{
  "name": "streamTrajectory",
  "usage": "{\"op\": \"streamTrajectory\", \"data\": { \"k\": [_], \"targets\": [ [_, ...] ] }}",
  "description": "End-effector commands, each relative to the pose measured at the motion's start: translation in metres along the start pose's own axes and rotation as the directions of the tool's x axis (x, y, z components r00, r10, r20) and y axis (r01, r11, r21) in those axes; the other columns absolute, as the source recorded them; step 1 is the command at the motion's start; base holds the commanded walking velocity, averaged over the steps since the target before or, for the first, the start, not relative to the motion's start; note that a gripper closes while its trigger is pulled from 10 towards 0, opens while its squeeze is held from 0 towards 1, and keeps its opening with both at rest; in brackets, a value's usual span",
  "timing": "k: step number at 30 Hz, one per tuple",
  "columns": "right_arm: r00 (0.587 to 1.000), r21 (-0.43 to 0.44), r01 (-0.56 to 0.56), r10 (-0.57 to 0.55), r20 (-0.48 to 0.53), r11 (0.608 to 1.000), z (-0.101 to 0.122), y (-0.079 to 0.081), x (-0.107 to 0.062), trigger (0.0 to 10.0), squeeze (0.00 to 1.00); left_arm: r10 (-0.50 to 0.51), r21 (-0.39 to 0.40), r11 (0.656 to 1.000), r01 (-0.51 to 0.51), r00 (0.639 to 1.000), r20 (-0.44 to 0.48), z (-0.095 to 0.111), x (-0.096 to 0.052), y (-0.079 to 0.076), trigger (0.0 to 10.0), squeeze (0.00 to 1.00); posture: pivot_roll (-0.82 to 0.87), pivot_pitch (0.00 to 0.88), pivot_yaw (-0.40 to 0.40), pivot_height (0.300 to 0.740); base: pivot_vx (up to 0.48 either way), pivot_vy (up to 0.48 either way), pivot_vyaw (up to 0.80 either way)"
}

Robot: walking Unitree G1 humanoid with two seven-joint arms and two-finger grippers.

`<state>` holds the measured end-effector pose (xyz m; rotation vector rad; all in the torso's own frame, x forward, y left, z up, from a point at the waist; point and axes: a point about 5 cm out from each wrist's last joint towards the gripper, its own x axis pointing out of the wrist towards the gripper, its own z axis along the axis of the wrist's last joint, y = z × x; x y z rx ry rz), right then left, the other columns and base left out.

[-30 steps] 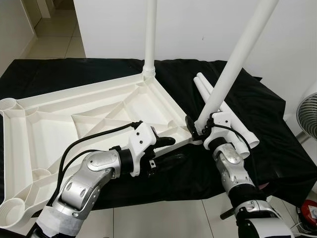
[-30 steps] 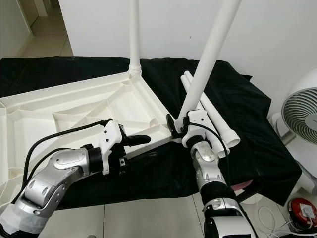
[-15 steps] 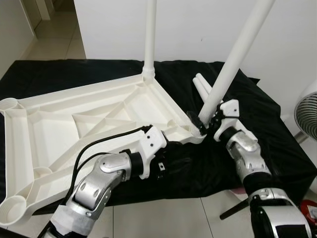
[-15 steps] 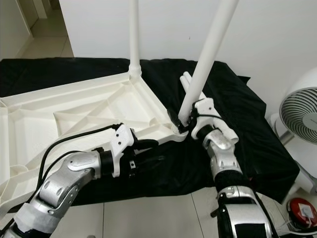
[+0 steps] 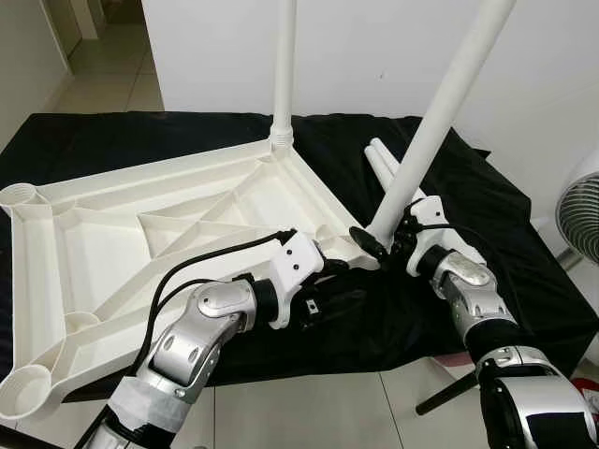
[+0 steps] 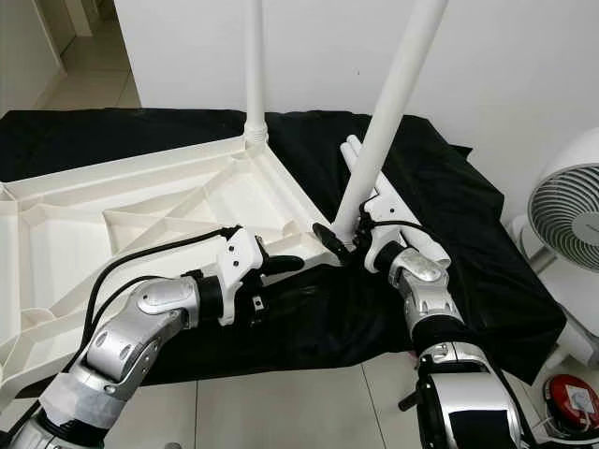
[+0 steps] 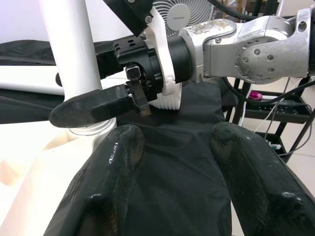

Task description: Building children table

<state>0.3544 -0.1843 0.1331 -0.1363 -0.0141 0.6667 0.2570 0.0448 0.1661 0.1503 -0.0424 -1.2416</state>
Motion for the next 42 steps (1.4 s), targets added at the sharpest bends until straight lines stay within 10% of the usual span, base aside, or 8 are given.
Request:
{"op": "streamTrajectory", "data": {
  "k": [1, 5, 6, 15, 16, 42],
  "targets": [
    [1.000, -0.010, -0.011, 0.011, -0.028, 1.000, -0.001, -0.003, -0.001, 6.1, 0.00, 0.131, -0.008, 0.991, -0.131, 0.991, -0.006, -0.002, 0.001, 0.007, 10.0, 0.00, -0.03, 0.000, -0.047, 0.740, 0.000, 0.000, 0.00],
    [0.999, -0.008, -0.024, 0.024, -0.038, 1.000, -0.001, -0.004, -0.001, 2.4, 0.00, 0.126, -0.005, 0.992, -0.126, 0.992, -0.005, -0.002, 0.002, 0.007, 10.0, 0.00, -0.03, 0.000, -0.045, 0.740, 0.000, 0.000, 0.00],
    [0.999, -0.007, -0.030, 0.030, -0.044, 1.000, -0.003, -0.004, -0.001, 0.0, 0.00, 0.124, -0.003, 0.992, -0.124, 0.992, -0.005, -0.003, 0.002, 0.007, 10.0, 0.00, -0.03, 0.000, -0.045, 0.740, 0.000, 0.000, 0.00],
    [0.996, 0.009, -0.051, 0.051, -0.075, 0.999, -0.012, 0.001, -0.002, 0.0, 0.00, 0.118, 0.004, 0.993, -0.118, 0.993, -0.004, -0.003, 0.003, 0.007, 10.0, 0.00, -0.03, 0.000, -0.046, 0.740, 0.000, 0.000, 0.00],
    [0.996, 0.016, -0.042, 0.043, -0.078, 0.999, -0.013, 0.001, -0.002, 10.0, 0.00, 0.118, 0.003, 0.993, -0.118, 0.993, -0.005, -0.003, 0.003, 0.006, 10.0, 0.00, -0.03, 0.000, -0.047, 0.740, 0.000, 0.000, 0.00],
    [0.933, 0.138, 0.358, -0.351, -0.075, 0.923, -0.031, 0.030, 0.010, 10.0, 0.00, 0.100, -0.008, 0.995, -0.100, 0.995, -0.002, -0.006, 0.006, 0.002, 10.0, 0.00, -0.05, 0.000, -0.056, 0.740, 0.000, 0.000, 0.00]
  ]
}}
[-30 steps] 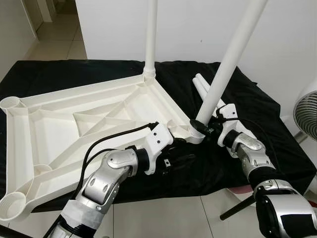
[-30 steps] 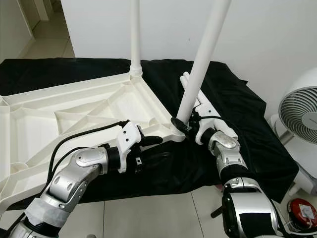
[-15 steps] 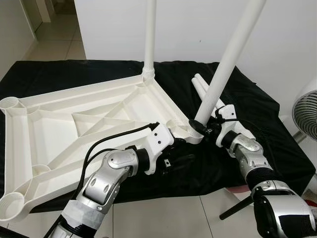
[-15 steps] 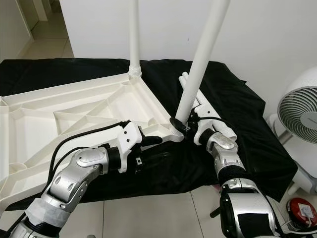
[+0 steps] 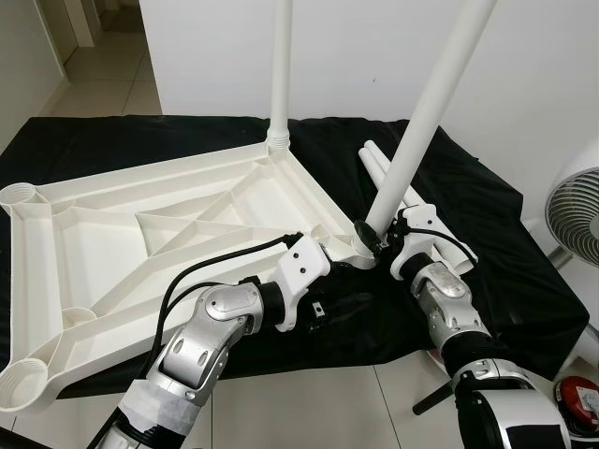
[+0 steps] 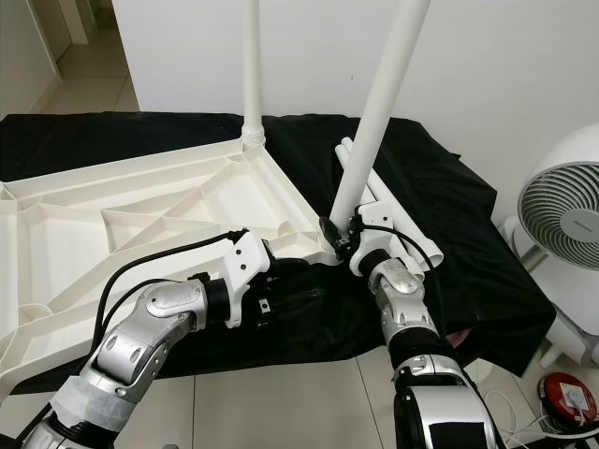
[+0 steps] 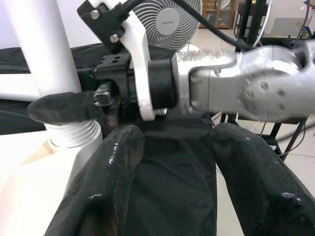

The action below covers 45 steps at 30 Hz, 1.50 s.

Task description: Building children table

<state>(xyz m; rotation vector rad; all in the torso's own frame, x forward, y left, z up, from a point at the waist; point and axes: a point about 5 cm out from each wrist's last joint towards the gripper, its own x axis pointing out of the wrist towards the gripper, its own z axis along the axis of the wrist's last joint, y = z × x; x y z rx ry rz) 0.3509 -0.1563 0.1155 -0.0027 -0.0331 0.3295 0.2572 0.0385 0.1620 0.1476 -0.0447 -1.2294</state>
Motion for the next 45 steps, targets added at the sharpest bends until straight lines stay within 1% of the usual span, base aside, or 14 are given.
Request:
{"op": "streamTrajectory", "data": {
  "k": [1, 2, 4, 8, 14, 17, 19, 21, 28, 29, 33, 34, 41, 45],
  "targets": [
    [0.993, 0.026, 0.080, -0.077, -0.092, 0.996, -0.018, 0.003, -0.006, 10.0, 0.00, 0.086, -0.007, 0.996, -0.086, 0.996, -0.005, -0.003, 0.000, 0.004, 10.0, 0.00, -0.05, 0.000, -0.055, 0.740, 0.000, 0.000, 0.00],
    [0.986, 0.032, 0.139, -0.135, -0.093, 0.990, -0.017, 0.006, -0.006, 10.0, 0.00, 0.083, -0.007, 0.996, -0.084, 0.996, -0.005, -0.003, 0.000, 0.004, 10.0, 0.00, -0.05, 0.000, -0.055, 0.740, 0.000, 0.000, 0.00],
    [0.986, 0.032, 0.139, -0.135, -0.093, 0.990, -0.017, 0.006, -0.006, 10.0, 0.00, 0.083, -0.007, 0.996, -0.084, 0.996, -0.005, -0.003, 0.000, 0.004, 10.0, 0.00, -0.05, 0.000, -0.055, 0.740, 0.000, 0.000, 0.00],
    [0.948, 0.045, 0.312, -0.307, -0.089, 0.949, -0.014, 0.016, -0.007, 10.0, 0.00, 0.080, -0.005, 0.997, -0.080, 0.997, -0.006, -0.002, 0.000, 0.005, 10.0, 0.00, -0.05, 0.000, -0.054, 0.740, 0.000, 0.000, 0.00],
    [0.918, 0.042, 0.390, -0.385, -0.090, 0.920, -0.012, 0.022, -0.009, 10.0, 0.00, 0.079, -0.003, 0.997, -0.079, 0.997, -0.005, -0.002, 0.000, 0.005, 10.0, 0.00, -0.05, 0.000, -0.054, 0.740, 0.000, 0.000, 0.00],
    [0.863, 0.087, 0.504, -0.498, -0.083, 0.859, -0.011, 0.031, -0.013, 10.0, 0.00, 0.080, -0.002, 0.997, -0.080, 0.997, -0.007, -0.002, 0.000, 0.006, 10.0, 0.00, -0.04, 0.000, -0.054, 0.740, 0.000, 0.000, 0.00],
    [0.845, 0.096, 0.535, -0.529, -0.080, 0.839, -0.008, 0.039, -0.013, 10.0, 0.00, 0.081, -0.002, 0.997, -0.081, 0.997, -0.008, -0.002, -0.001, 0.006, 10.0, 0.00, -0.04, 0.000, -0.055, 0.740, 0.000, 0.000, 0.00],
    [0.865, 0.124, 0.501, -0.493, -0.090, 0.857, -0.008, 0.048, -0.011, 10.0, 0.00, 0.082, -0.003, 0.997, -0.082, 0.997, -0.008, -0.002, -0.001, 0.006, 10.0, 0.00, -0.04, 0.000, -0.055, 0.740, 0.000, 0.000, 0.00],
    [0.887, 0.109, 0.461, -0.460, -0.036, 0.881, 0.003, 0.050, -0.009, 10.0, 0.00, 0.083, -0.003, 0.997, -0.083, 0.996, -0.008, -0.002, -0.001, 0.007, 10.0, 0.00, -0.04, 0.000, -0.050, 0.740, 0.000, 0.000, 0.00],
    [0.891, 0.106, 0.453, -0.453, -0.023, 0.885, 0.005, 0.050, -0.009, 10.0, 0.26, 0.085, -0.001, 0.996, -0.085, 0.996, -0.007, -0.001, -0.001, 0.008, 10.0, 0.00, -0.04, 0.000, -0.050, 0.740, 0.000, 0.000, 0.00],
    [0.893, 0.102, 0.450, -0.450, -0.019, 0.887, 0.006, 0.049, -0.009, 10.0, 0.26, 0.085, 0.000, 0.996, -0.085, 0.996, -0.007, -0.001, -0.001, 0.008, 10.0, 0.00, -0.04, 0.000, -0.050, 0.740, 0.000, 0.000, 0.00],
    [0.894, 0.100, 0.445, -0.447, -0.007, 0.890, 0.008, 0.048, -0.009, 10.0, 1.00, 0.086, 0.000, 0.996, -0.086, 0.996, -0.006, -0.001, -0.001, 0.008, 10.0, 0.00, -0.04, 0.000, -0.050, 0.740, 0.000, 0.000, 0.00],
    [0.930, 0.097, 0.363, -0.367, 0.032, 0.927, 0.015, 0.037, -0.008, 10.0, 1.00, 0.088, 0.000, 0.996, -0.088, 0.996, -0.004, 0.000, -0.001, 0.009, 10.0, 0.00, -0.04, 0.000, -0.050, 0.740, 0.000, 0.000, 0.00],
    [0.950, 0.051, 0.307, -0.309, 0.038, 0.950, 0.015, 0.027, -0.009, 10.0, 1.00, 0.088, 0.001, 0.996, -0.088, 0.996, -0.003, 0.000, -0.001, 0.009, 10.0, 0.00, -0.04, 0.000, -0.050, 0.740, 0.000, 0.000, 0.00]
  ]
}}
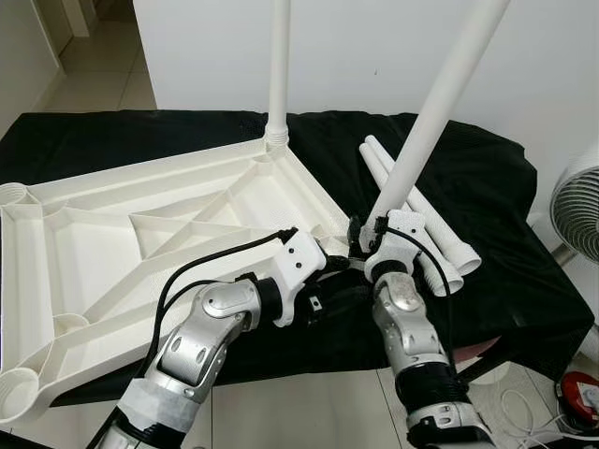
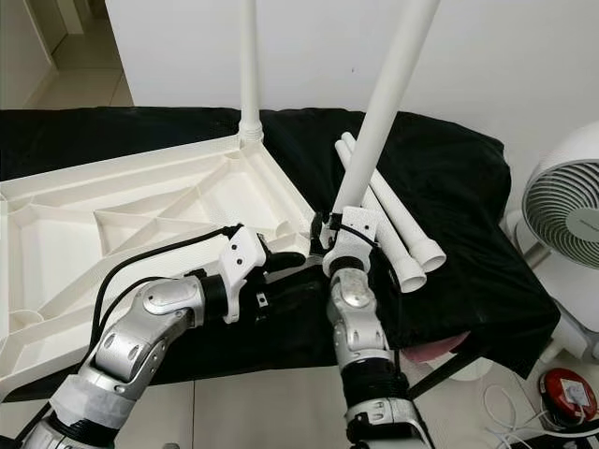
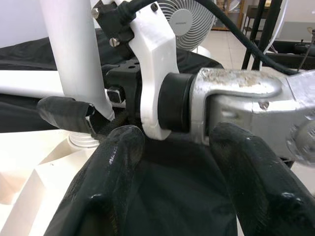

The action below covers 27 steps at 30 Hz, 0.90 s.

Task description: Building children table

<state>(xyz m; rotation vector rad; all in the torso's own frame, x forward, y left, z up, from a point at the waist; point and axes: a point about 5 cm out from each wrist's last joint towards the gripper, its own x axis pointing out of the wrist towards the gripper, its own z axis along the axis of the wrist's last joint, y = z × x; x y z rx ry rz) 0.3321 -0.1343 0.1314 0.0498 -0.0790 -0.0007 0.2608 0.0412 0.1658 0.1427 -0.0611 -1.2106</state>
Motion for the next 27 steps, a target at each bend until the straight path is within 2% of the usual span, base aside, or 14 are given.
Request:
{"op": "streamTrajectory", "data": {
  "k": [1, 2, 4, 7, 9, 11, 12, 18, 20, 21, 23, 24, 26, 27],
  "targets": [
    [0.999, -0.005, -0.042, 0.042, -0.016, 0.999, -0.002, -0.001, 0.002, 10.0, 1.00, 0.069, -0.002, 0.998, -0.069, 0.997, -0.017, -0.003, 0.001, 0.005, 10.0, 0.00, -0.04, 0.000, -0.050, 0.740, 0.000, 0.000, 0.00],
    [0.994, -0.024, -0.103, 0.102, -0.028, 0.994, -0.003, -0.003, 0.003, 10.0, 0.00, 0.069, -0.002, 0.998, -0.069, 0.998, -0.016, -0.002, 0.001, 0.005, 10.0, 0.00, -0.04, 0.000, -0.048, 0.740, 0.000, 0.000, 0.00],
    [0.994, -0.024, -0.103, 0.102, -0.028, 0.994, -0.003, -0.003, 0.003, 10.0, 0.00, 0.069, -0.002, 0.998, -0.069, 0.998, -0.016, -0.002, 0.001, 0.005, 10.0, 0.00, -0.04, 0.000, -0.048, 0.740, 0.000, 0.000, 0.00],
    [0.959, -0.086, -0.283, 0.279, -0.055, 0.955, -0.002, -0.015, 0.007, 10.0, 0.00, 0.067, -0.003, 0.998, -0.067, 0.998, -0.015, -0.002, 0.001, 0.004, 10.0, 0.00, -0.05, 0.000, -0.047, 0.740, 0.000, 0.000, 0.00],
    [0.959, -0.086, -0.283, 0.279, -0.055, 0.955, -0.002, -0.015, 0.007, 10.0, 0.00, 0.067, -0.003, 0.998, -0.067, 0.998, -0.015, -0.002, 0.001, 0.004, 10.0, 0.00, -0.05, 0.000, -0.047, 0.740, 0.000, 0.000, 0.00],
    [0.904, -0.101, -0.426, 0.419, -0.084, 0.899, -0.001, -0.019, 0.010, 10.0, 0.00, 0.065, -0.004, 0.998, -0.065, 0.998, -0.015, -0.002, 0.001, 0.004, 10.0, 0.00, -0.05, 0.000, -0.046, 0.740, 0.000, 0.000, 0.00],
    [0.904, -0.101, -0.426, 0.419, -0.084, 0.899, -0.001, -0.019, 0.010, 10.0, 0.00, 0.065, -0.004, 0.998, -0.065, 0.998, -0.015, -0.002, 0.001, 0.004, 10.0, 0.00, -0.05, 0.000, -0.046, 0.740, 0.000, 0.000, 0.00],
    [0.849, -0.156, -0.528, 0.517, -0.104, 0.835, 0.004, -0.023, 0.015, 10.0, 0.00, 0.061, -0.002, 0.998, -0.061, 0.998, -0.012, -0.001, 0.002, 0.004, 10.0, 0.00, -0.05, 0.000, -0.043, 0.740, 0.000, 0.000, 0.00],
    [0.810, -0.173, -0.586, 0.571, -0.131, 0.792, 0.007, -0.023, 0.021, 10.0, 0.00, 0.058, 0.001, 0.998, -0.058, 0.998, -0.013, -0.001, 0.003, 0.005, 10.0, 0.00, -0.04, 0.000, -0.040, 0.740, 0.000, 0.000, 0.00],
    [0.810, -0.173, -0.586, 0.571, -0.131, 0.792, 0.007, -0.023, 0.021, 10.0, 0.00, 0.058, 0.001, 0.998, -0.058, 0.998, -0.013, -0.001, 0.003, 0.005, 10.0, 0.00, -0.04, 0.000, -0.040, 0.740, 0.000, 0.000, 0.00],
    [0.785, -0.193, -0.620, 0.599, -0.161, 0.761, 0.006, -0.024, 0.025, 10.0, 0.00, 0.057, 0.004, 0.998, -0.057, 0.998, -0.013, -0.001, 0.003, 0.005, 10.0, 0.00, -0.04, 0.000, -0.039, 0.740, 0.000, 0.000, 0.00],
    [0.778, -0.198, -0.628, 0.603, -0.178, 0.752, 0.004, -0.025, 0.026, 5.1, 0.00, 0.058, 0.005, 0.998, -0.058, 0.998, -0.013, 0.000, 0.003, 0.005, 10.0, 0.00, -0.04, 0.000, -0.040, 0.740, 0.000, 0.000, 0.00],
    [0.778, -0.198, -0.628, 0.603, -0.178, 0.752, 0.004, -0.025, 0.026, 5.1, 0.00, 0.058, 0.005, 0.998, -0.058, 0.998, -0.013, 0.000, 0.003, 0.005, 10.0, 0.00, -0.04, 0.000, -0.040, 0.740, 0.000, 0.000, 0.00],
    [0.776, -0.204, -0.631, 0.600, -0.195, 0.748, 0.003, -0.027, 0.027, 0.0, 0.00, 0.058, 0.007, 0.998, -0.058, 0.998, -0.013, 0.000, 0.003, 0.005, 10.0, 0.00, -0.04, 0.000, -0.040, 0.740, 0.000, 0.000, 0.00]
  ]
}}
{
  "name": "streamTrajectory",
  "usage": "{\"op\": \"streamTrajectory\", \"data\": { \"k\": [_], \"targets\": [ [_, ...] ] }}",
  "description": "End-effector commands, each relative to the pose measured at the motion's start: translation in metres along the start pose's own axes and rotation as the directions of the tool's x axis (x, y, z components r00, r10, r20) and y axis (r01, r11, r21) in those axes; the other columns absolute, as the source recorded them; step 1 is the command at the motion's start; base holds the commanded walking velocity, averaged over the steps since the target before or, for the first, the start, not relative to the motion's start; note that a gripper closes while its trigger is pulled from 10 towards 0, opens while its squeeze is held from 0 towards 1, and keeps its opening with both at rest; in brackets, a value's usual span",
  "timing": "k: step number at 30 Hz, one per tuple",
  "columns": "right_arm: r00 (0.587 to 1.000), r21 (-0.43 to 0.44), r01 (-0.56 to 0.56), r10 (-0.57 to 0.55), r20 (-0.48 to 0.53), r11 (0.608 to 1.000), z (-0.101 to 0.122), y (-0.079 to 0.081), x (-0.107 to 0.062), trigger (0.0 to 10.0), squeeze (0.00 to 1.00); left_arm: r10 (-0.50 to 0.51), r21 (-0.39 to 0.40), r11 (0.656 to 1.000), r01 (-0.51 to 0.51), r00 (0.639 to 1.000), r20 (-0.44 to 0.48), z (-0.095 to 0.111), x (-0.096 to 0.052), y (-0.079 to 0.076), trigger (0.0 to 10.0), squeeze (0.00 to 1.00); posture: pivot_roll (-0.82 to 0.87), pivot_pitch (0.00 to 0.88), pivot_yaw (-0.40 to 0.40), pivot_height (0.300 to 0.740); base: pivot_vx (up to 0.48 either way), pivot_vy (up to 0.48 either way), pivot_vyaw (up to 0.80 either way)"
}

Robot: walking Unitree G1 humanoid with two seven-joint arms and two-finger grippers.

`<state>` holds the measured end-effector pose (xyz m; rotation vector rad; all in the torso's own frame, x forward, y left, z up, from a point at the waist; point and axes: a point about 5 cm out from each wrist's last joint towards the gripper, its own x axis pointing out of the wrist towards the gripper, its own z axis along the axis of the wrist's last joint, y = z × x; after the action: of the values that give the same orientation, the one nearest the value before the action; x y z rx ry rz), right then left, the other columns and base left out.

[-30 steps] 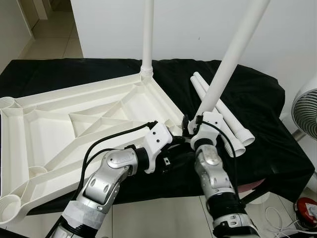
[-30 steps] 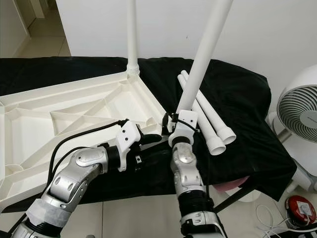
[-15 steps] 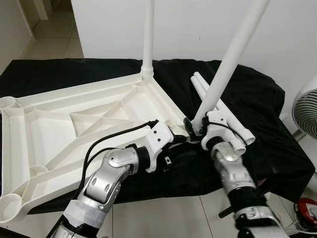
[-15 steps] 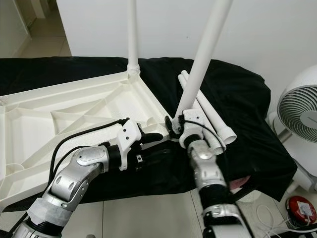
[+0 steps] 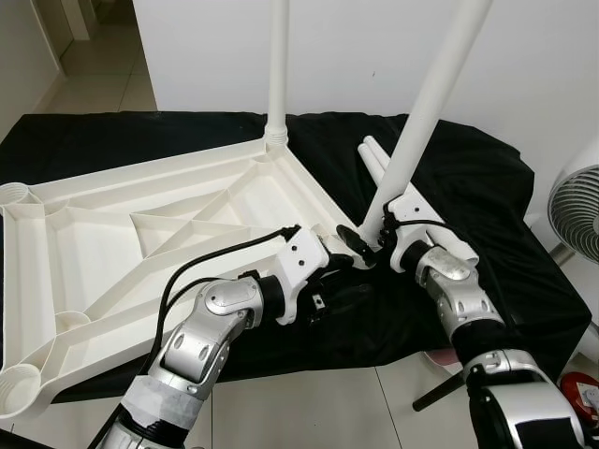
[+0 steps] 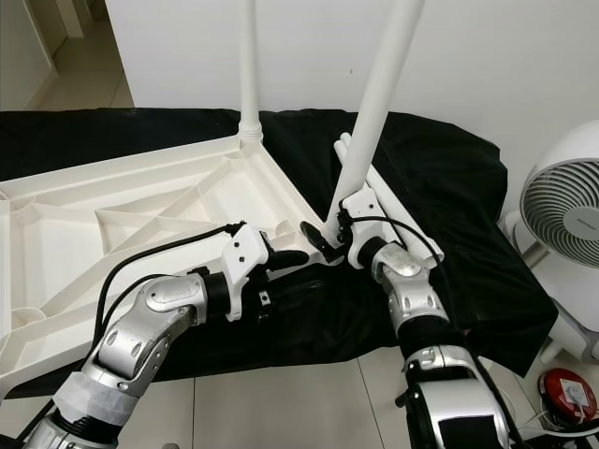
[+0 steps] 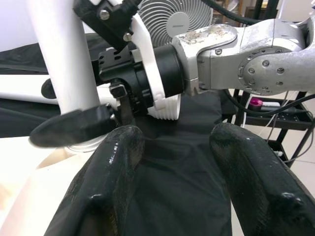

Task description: Building children table

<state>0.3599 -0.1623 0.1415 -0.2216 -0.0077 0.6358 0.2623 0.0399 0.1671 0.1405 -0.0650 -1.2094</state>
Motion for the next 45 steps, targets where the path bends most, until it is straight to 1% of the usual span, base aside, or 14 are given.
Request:
{"op": "streamTrajectory", "data": {
  "k": [1, 13, 14, 15, 21, 24, 27, 30, 31, 37, 41, 42, 44, 45],
  "targets": [
    [0.998, -0.016, -0.042, 0.041, -0.049, 0.999, -0.008, 0.001, -0.001, 0.0, 0.00, 0.056, 0.007, 0.998, -0.056, 0.998, -0.016, -0.001, 0.001, 0.004, 10.0, 0.00, -0.04, 0.000, -0.040, 0.740, 0.000, 0.000, 0.00],
    [0.992, -0.001, -0.064, 0.064, -0.108, 0.998, -0.022, -0.003, -0.010, 0.0, 0.00, 0.050, 0.008, 0.999, -0.050, 0.999, -0.015, -0.001, 0.002, 0.004, 10.0, 0.00, -0.04, 0.000, -0.036, 0.740, 0.000, 0.000, 0.00],
    [0.992, 0.001, -0.057, 0.056, -0.111, 0.998, -0.024, -0.003, -0.010, 5.7, 0.00, 0.048, 0.008, 0.999, -0.048, 0.999, -0.015, -0.001, 0.002, 0.003, 10.0, 0.00, -0.05, 0.000, -0.035, 0.740, 0.000, 0.000, 0.00],
    [0.993, 0.020, -0.036, 0.038, -0.110, 0.999, -0.025, -0.004, -0.010, 10.0, 0.00, 0.046, 0.008, 0.999, -0.046, 0.999, -0.015, -0.001, 0.002, 0.003, 10.0, 0.00, -0.05, 0.000, -0.036, 0.740, 0.000, 0.000, 0.00],
    [0.988, 0.046, 0.069, -0.061, -0.141, 0.997, -0.032, -0.005, -0.009, 10.0, 0.00, 0.041, 0.008, 0.999, -0.041, 0.999, -0.012, -0.001, 0.003, 0.003, 10.0, 0.00, -0.05, 0.000, -0.036, 0.740, 0.000, 0.000, 0.00],
    [0.974, 0.084, 0.180, -0.166, -0.152, 0.980, -0.037, -0.002, -0.007, 10.0, 0.00, 0.039, 0.006, 0.999, -0.039, 0.999, -0.010, -0.001, 0.004, 0.002, 10.0, 0.00, -0.05, 0.000, -0.043, 0.740, 0.000, 0.000, 0.00],
    [0.970, 0.092, 0.207, -0.192, -0.152, 0.974, -0.037, -0.001, -0.007, 10.0, 0.00, 0.039, 0.005, 0.999, -0.039, 0.999, -0.009, -0.001, 0.005, 0.001, 10.0, 0.00, -0.05, 0.000, -0.043, 0.740, 0.000, 0.000, 0.00],
    [0.948, 0.130, 0.295, -0.273, -0.164, 0.947, -0.039, 0.002, -0.005, 10.0, 0.00, 0.038, 0.003, 0.999, -0.038, 0.999, -0.008, -0.001, 0.005, 0.001, 10.0, 0.00, -0.06, 0.000, -0.046, 0.740, 0.000, 0.000, 0.00],
    [0.924, 0.152, 0.370, -0.346, -0.163, 0.917, -0.037, 0.007, -0.003, 10.0, 0.00, 0.035, 0.001, 0.999, -0.035, 0.999, -0.007, -0.002, 0.006, 0.000, 10.0, 0.00, -0.06, 0.000, -0.046, 0.740, 0.000, 0.000, 0.00],
    [0.888, 0.165, 0.454, -0.430, -0.162, 0.876, -0.033, 0.013, 0.000, 10.0, 0.00, 0.032, 0.000, 0.999, -0.032, 0.999, -0.005, -0.002, 0.007, 0.000, 10.0, 0.00, -0.07, 0.000, -0.045, 0.740, 0.000, 0.000, 0.00],
    [0.828, 0.193, 0.560, -0.537, -0.161, 0.806, -0.025, 0.023, 0.002, 10.0, 0.00, 0.030, 0.000, 1.000, -0.030, 1.000, -0.003, -0.002, 0.008, 0.000, 10.0, 0.00, -0.07, 0.000, -0.046, 0.740, 0.000, 0.000, 0.00],
    [0.828, 0.193, 0.560, -0.537, -0.161, 0.806, -0.025, 0.023, 0.002, 10.0, 0.00, 0.030, 0.000, 1.000, -0.030, 1.000, -0.003, -0.002, 0.008, 0.000, 10.0, 0.00, -0.07, 0.000, -0.046, 0.740, 0.000, 0.000, 0.00],
    [0.783, 0.218, 0.622, -0.599, -0.168, 0.752, -0.021, 0.032, 0.003, 10.0, 0.00, 0.031, 0.000, 1.000, -0.031, 1.000, -0.002, -0.002, 0.008, 0.000, 10.0, 0.00, -0.07, 0.000, -0.050, 0.740, 0.000, 0.000, 0.00],
    [0.783, 0.218, 0.622, -0.599, -0.168, 0.752, -0.021, 0.032, 0.003, 10.0, 0.00, 0.031, 0.000, 1.000, -0.031, 1.000, -0.002, -0.002, 0.008, 0.000, 10.0, 0.00, -0.07, 0.000, -0.050, 0.740, 0.000, 0.000, 0.00]
  ]
}}
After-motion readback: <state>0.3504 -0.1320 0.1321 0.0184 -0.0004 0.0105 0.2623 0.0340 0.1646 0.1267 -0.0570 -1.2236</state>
